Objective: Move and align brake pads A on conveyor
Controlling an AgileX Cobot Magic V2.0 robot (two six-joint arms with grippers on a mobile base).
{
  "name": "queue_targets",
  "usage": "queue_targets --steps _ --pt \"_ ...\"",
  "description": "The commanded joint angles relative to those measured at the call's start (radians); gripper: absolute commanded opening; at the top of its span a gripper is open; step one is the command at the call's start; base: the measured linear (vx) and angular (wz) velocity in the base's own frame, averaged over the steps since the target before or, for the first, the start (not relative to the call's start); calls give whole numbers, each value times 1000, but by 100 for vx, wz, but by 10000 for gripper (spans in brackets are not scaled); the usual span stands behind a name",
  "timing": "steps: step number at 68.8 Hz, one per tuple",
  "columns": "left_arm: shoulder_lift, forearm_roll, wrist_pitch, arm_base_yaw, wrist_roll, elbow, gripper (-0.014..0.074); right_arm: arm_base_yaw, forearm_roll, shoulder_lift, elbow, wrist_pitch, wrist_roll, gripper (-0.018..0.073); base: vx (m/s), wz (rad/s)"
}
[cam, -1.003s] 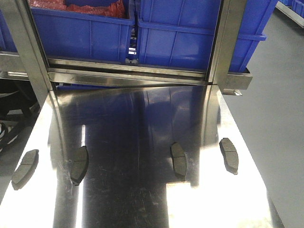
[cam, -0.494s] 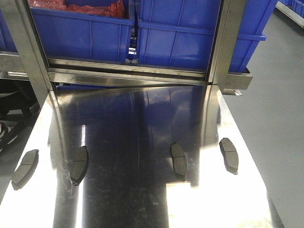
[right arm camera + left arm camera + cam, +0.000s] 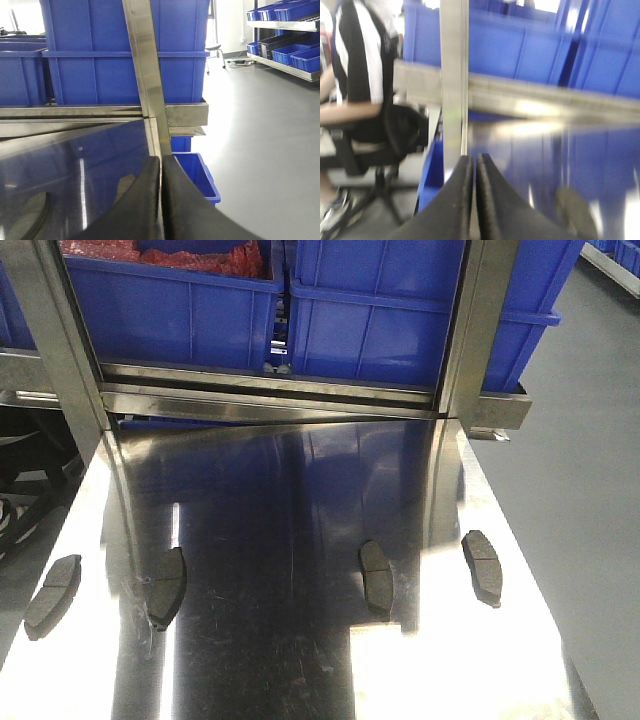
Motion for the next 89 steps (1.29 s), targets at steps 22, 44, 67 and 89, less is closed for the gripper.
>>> queue_targets --steps 22,44,67,89 --pt "346 141 321 0 -25 -471 -6 -6 -5 -16 21 -73 -9 -3 0 0" --pt "501 139 321 0 -25 -531 203 -6 -5 -16 21 -73 -9 -3 0 0" --pt "501 117 318 0 -31 -531 729 -6 -5 -16 21 -73 -9 -3 0 0" --pt "800 109 320 -8 -33 -652 676 -6 -5 -16 21 -74 -9 -3 0 0"
